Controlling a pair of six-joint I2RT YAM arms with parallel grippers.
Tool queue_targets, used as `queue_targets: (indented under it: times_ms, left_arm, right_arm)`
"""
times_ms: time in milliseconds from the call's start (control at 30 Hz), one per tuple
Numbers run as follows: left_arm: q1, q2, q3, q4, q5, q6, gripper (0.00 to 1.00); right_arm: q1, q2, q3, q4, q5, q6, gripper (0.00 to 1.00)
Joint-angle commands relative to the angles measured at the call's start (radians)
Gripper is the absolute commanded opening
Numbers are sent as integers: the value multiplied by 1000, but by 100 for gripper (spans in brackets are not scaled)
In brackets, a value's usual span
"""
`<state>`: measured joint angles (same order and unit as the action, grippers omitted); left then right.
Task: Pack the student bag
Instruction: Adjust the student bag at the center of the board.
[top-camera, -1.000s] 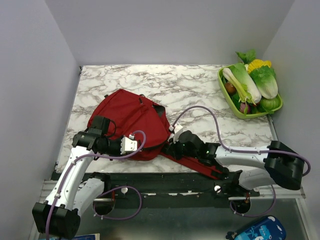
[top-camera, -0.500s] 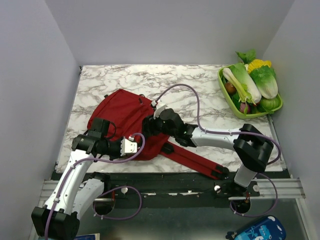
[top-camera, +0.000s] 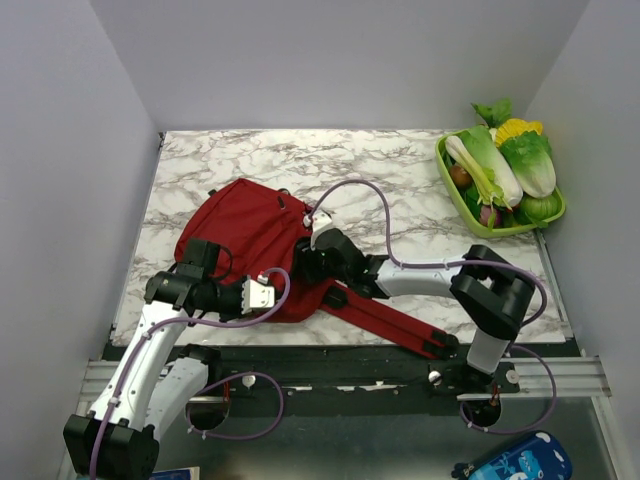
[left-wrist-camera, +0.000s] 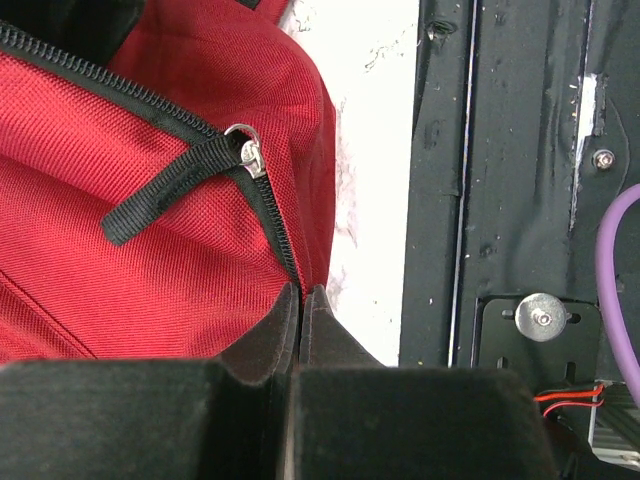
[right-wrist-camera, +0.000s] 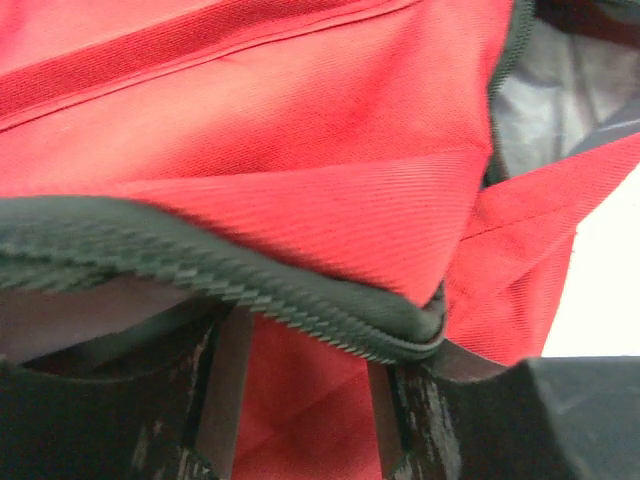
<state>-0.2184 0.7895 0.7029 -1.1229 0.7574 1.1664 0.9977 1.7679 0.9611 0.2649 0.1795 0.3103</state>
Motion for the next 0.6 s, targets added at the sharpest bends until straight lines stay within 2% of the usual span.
queue_targets:
  times_ms: [0, 233, 333, 400, 467, 567]
  left_arm:
    - [-12, 4, -5, -11, 53, -23, 2]
    - [-13, 1, 6, -11, 46, -27, 2]
    - [-15, -3, 6, -14, 43, -27, 2]
    - [-15, -10, 4, -17, 40, -19, 2]
    - [-15, -16, 0, -18, 39, -14, 2]
    - [-15, -19, -9, -17, 43, -11, 2]
  right_arm:
    - [9, 54, 79, -55, 202, -54, 58]
    - [10, 195, 264, -119, 365, -120, 66]
    - [27, 284, 399, -262, 487, -103, 69]
    - [36, 335, 465, -413, 601, -67, 70]
    - [41, 350, 478, -494, 653, -34, 74]
    - [44, 341, 464, -527, 699, 33, 75]
